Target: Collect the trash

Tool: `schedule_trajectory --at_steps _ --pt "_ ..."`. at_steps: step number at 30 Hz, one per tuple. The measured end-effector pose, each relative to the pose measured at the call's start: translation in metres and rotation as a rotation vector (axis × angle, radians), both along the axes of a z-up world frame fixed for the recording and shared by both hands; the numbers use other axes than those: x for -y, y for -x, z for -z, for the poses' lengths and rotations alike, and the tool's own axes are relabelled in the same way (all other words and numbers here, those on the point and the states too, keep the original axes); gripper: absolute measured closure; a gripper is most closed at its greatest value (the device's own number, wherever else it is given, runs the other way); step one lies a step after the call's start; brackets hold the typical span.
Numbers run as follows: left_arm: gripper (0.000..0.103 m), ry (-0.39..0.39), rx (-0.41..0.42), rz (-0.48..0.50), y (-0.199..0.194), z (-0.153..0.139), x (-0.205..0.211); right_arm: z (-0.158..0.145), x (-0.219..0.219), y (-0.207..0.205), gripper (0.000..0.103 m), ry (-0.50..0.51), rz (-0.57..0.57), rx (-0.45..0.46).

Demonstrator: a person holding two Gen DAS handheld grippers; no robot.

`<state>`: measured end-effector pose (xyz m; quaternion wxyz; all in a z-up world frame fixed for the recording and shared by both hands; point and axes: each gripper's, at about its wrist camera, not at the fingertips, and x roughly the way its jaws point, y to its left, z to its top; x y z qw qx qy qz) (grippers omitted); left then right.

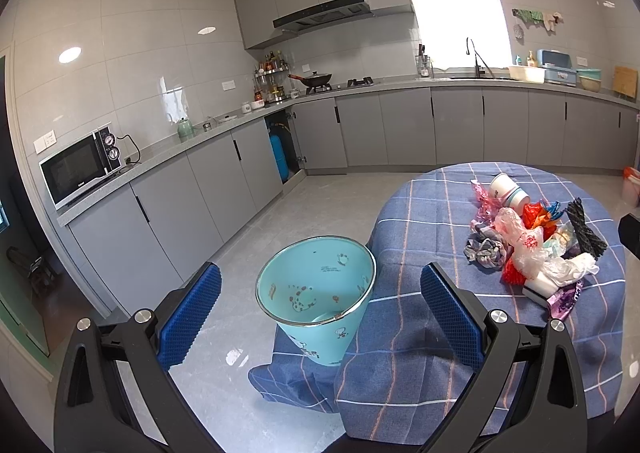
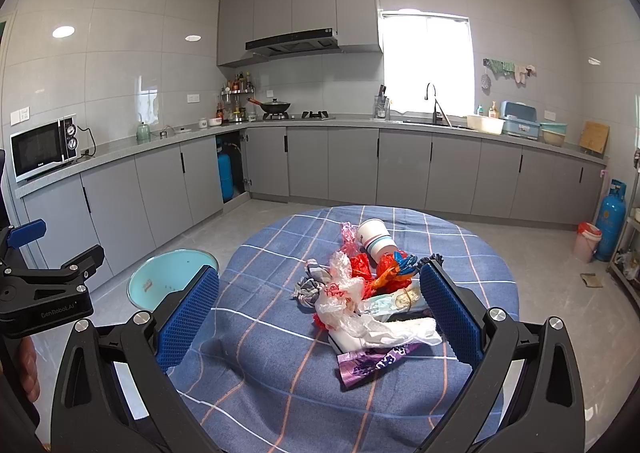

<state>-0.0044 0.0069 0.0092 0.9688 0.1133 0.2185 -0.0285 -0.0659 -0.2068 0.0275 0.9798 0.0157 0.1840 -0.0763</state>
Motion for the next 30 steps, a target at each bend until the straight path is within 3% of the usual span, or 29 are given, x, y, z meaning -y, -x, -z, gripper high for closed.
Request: schedule_trajectory --at_steps 30 --pt "0.005 -0.005 0.001 0.002 0.0012 -0.0014 0.0002 -0.0021 0.0042 0.0022 0.004 0.007 0.01 0.006"
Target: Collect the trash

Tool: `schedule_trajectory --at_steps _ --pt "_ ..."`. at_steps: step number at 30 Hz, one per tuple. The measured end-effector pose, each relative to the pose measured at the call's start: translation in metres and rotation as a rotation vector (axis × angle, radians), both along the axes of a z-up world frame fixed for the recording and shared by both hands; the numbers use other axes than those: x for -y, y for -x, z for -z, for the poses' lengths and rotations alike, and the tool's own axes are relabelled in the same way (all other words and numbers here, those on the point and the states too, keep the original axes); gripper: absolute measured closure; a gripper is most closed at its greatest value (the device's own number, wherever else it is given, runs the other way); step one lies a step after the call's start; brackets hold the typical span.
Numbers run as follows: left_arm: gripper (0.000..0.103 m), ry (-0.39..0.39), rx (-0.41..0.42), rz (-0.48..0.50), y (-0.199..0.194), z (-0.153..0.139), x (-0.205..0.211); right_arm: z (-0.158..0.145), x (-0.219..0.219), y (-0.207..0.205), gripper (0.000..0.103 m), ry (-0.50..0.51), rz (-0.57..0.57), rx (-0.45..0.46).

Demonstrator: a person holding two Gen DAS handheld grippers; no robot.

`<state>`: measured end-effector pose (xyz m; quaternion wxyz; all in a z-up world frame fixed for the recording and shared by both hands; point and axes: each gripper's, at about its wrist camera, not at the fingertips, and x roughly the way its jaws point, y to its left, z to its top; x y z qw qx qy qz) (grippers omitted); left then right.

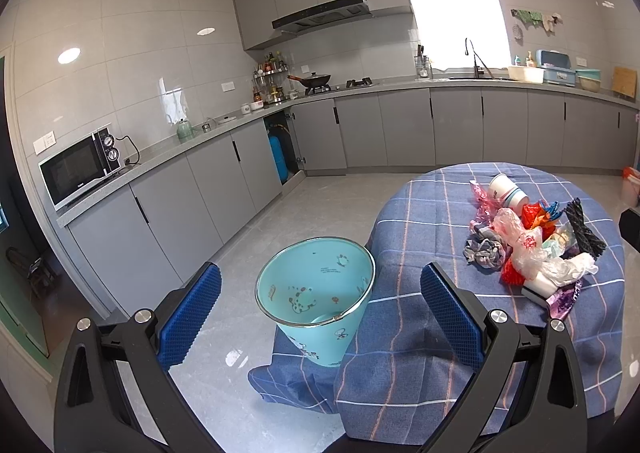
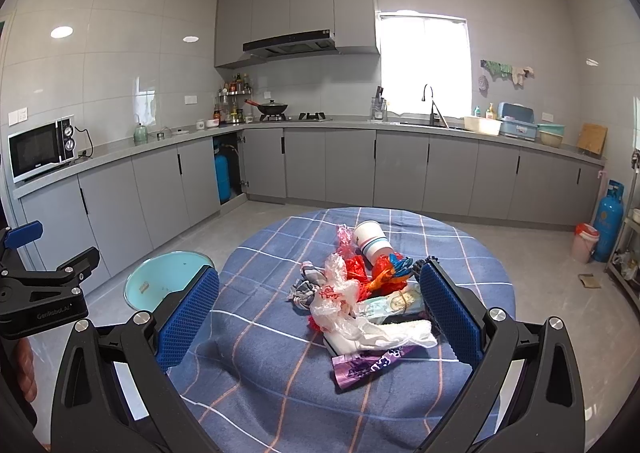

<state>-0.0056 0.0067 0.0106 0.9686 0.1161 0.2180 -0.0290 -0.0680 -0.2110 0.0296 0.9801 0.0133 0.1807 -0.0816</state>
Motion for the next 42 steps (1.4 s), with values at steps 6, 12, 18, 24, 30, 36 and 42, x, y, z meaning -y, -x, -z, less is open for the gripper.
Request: schedule_trajectory --at_steps 6,12,18,24,30,36,42 --pt "0.005 -0.003 -0.003 0.007 0.0 0.003 0.003 0.002 0.006 -0.003 0.004 -0.006 0.013 -0.009" --pt "0.005 -0.014 -0.019 0.02 -0.008 0.013 0.008 0.008 0.025 -0.007 0.004 -0.014 0.072 0.0" --pt "0.005 -0.023 -0.019 0.072 -0.02 0.023 0.028 0.02 0.059 -0.013 0.004 -0.036 0.18 -0.007" --pt "0.005 -0.03 -0.016 0.151 -0.045 0.032 0.074 0.038 0.078 -0.022 0.004 -0.021 0.255 -0.037" --pt "0.005 -0.029 -0.048 0.242 -0.072 0.05 0.137 0.064 0.099 -0.033 0.004 -0.006 0.316 -0.092" --pt "0.005 -0.04 -0.1 0.331 -0.089 0.07 0.189 0.084 0.126 -0.041 0.005 -0.02 0.368 -0.122" --pt "0.005 -0.06 -0.155 0.358 -0.107 0.093 0.222 0.102 0.148 -0.052 0.005 -0.053 0.387 -0.149"
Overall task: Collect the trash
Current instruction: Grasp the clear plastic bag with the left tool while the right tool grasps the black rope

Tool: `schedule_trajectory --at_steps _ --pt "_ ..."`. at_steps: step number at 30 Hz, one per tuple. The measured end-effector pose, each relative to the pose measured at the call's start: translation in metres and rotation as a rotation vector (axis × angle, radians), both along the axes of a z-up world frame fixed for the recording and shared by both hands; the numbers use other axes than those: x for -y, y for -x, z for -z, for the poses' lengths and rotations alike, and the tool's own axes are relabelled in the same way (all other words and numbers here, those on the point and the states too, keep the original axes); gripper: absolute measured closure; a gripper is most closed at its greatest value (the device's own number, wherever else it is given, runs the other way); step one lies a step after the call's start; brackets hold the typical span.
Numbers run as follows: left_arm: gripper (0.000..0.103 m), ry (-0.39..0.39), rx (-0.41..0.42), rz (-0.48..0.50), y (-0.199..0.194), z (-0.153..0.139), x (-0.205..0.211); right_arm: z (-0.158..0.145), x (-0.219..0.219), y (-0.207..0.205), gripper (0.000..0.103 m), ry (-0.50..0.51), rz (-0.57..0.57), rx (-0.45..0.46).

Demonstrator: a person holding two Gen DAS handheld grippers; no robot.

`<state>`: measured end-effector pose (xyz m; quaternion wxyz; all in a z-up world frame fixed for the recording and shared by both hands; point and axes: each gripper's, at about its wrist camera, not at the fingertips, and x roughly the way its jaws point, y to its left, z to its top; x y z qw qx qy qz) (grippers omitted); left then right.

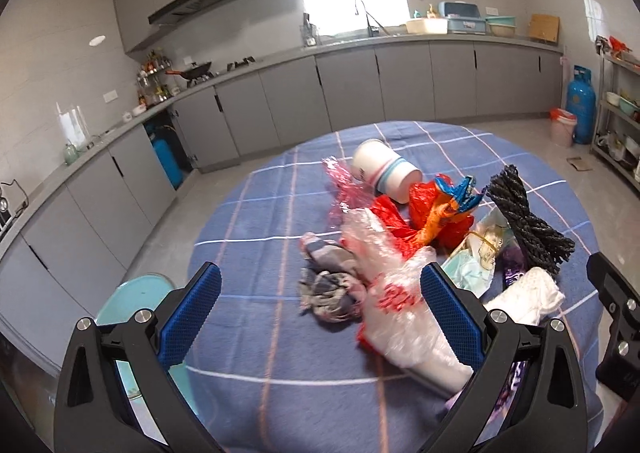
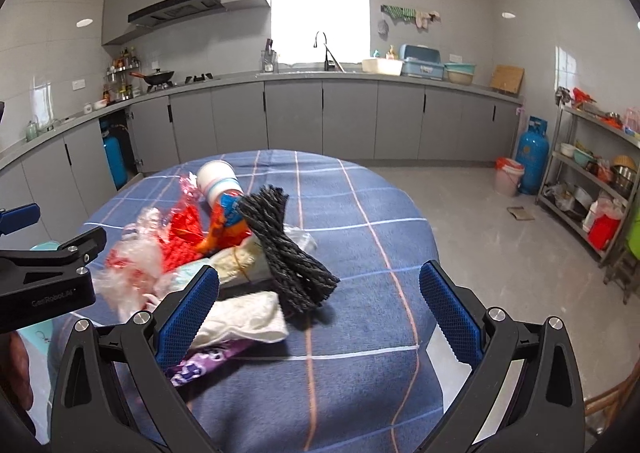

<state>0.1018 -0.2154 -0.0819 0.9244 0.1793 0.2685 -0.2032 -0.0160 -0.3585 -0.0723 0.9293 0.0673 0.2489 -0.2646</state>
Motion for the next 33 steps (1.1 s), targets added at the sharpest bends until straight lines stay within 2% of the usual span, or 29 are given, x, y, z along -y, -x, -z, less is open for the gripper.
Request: schedule_trajectory --at_steps 7,8,9,10,11,12,13,14,16,21,25,31,33 --pt "0.006 -0.004 -0.07 0.045 -0.005 0.021 0.019 0.014 0.014 -0.005 0.005 -0.036 0.001 -0.008" --pt "0.01 0.002 -0.08 0.053 -0.007 0.023 0.02 0.015 0.015 -0.005 0.005 -0.04 0.001 -0.008" --pt "0.022 0.016 -0.098 0.069 -0.007 0.024 0.02 0.016 0.016 -0.005 0.005 -0.043 0.001 -0.008" --pt "0.029 0.02 -0.113 0.08 -0.009 0.026 0.021 0.018 0.018 -0.005 0.005 -0.046 0.003 -0.008" --pt "0.041 0.023 -0.128 0.094 -0.01 0.027 0.023 0.019 0.019 -0.005 0.005 -0.049 0.005 -0.009" --pt "0.058 0.028 -0.145 0.115 -0.011 0.029 0.025 0.02 0.02 -0.006 0.005 -0.053 0.006 -0.011" --pt "0.064 0.033 -0.168 0.142 -0.011 0.031 0.027 0.02 0.021 -0.006 0.005 -0.054 0.007 -0.012" --pt "0.066 0.039 -0.178 0.16 -0.011 0.032 0.028 0.021 0.022 -0.006 0.005 -0.055 0.009 -0.012" --pt "0.074 0.033 -0.167 0.18 -0.008 0.033 0.03 0.022 0.024 -0.006 0.005 -0.058 0.009 -0.01" --pt "0.076 0.051 -0.123 0.191 -0.003 0.022 0.024 0.021 0.027 -0.008 0.006 -0.062 0.005 -0.005" --pt "0.076 0.062 -0.071 0.175 -0.001 0.006 0.013 0.02 0.032 -0.014 0.024 -0.09 -0.023 -0.001" --pt "0.076 0.031 0.043 0.104 -0.005 -0.006 -0.002 0.021 0.041 -0.03 0.033 -0.111 -0.053 -0.023" --pt "0.076 0.029 0.048 0.093 -0.008 -0.007 -0.006 0.022 0.045 -0.035 0.036 -0.128 -0.068 -0.034"
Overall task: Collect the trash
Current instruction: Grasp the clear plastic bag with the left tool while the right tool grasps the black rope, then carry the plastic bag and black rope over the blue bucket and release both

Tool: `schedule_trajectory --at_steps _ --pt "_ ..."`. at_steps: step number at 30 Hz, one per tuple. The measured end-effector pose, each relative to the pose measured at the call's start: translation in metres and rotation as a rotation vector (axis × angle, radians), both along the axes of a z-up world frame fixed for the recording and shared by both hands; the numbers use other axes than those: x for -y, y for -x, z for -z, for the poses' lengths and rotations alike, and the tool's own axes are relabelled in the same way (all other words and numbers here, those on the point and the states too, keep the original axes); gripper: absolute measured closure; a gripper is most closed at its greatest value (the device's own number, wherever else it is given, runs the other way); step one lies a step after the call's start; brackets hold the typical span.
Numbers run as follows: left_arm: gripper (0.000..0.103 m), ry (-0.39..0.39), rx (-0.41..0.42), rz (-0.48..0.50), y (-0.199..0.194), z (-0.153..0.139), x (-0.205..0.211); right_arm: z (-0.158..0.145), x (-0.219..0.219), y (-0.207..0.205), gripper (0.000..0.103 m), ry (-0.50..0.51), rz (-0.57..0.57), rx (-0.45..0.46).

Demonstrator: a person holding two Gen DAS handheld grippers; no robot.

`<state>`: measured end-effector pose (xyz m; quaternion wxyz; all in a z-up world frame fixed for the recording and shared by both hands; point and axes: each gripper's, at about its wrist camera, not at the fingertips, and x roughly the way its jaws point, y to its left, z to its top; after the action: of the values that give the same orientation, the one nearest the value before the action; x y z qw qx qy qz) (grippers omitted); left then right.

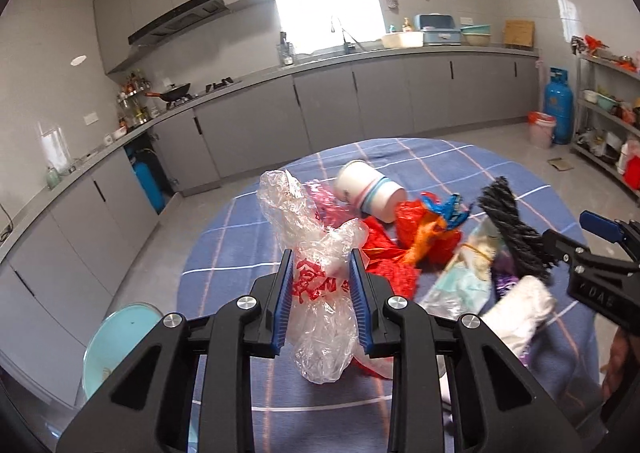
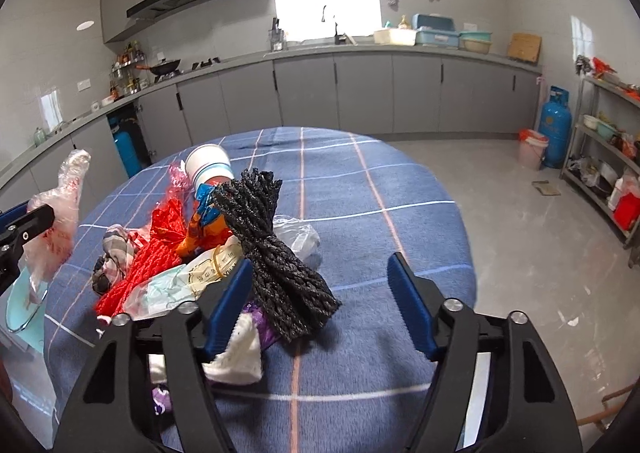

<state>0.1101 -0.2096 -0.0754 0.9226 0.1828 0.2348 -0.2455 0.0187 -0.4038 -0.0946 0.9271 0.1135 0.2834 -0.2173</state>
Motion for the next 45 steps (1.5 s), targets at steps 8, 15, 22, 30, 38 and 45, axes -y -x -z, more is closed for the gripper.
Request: schedule_trajectory --at_steps 8,15,22,30,38,45 --pt "0.076 0.006 -0.026 -0.026 -0.013 0.008 -0.014 0.012 0.005 -0.018 0.062 -0.042 -0.058 -0.081" --pt "0.076 0.012 -0.01 -0.047 -0.016 0.003 -0.023 0.013 0.005 -0.019 0.094 -0.048 -0.086 -0.095" --pt "0.076 0.022 0.016 -0.095 -0.018 -0.006 -0.048 -0.01 -0.008 -0.014 0.095 -0.001 -0.099 -0.043" --pt "0.076 0.025 0.027 -0.155 -0.019 -0.012 -0.08 -0.036 -0.033 -0.025 0.095 0.032 -0.154 0.001" --pt "0.076 0.03 0.021 -0.199 -0.022 -0.014 -0.108 -0.044 -0.061 -0.042 0.095 0.018 -0.236 -0.011" --pt "0.076 0.021 0.041 -0.262 -0.03 -0.015 -0.135 -0.047 -0.105 -0.058 0.095 0.038 -0.345 -0.013"
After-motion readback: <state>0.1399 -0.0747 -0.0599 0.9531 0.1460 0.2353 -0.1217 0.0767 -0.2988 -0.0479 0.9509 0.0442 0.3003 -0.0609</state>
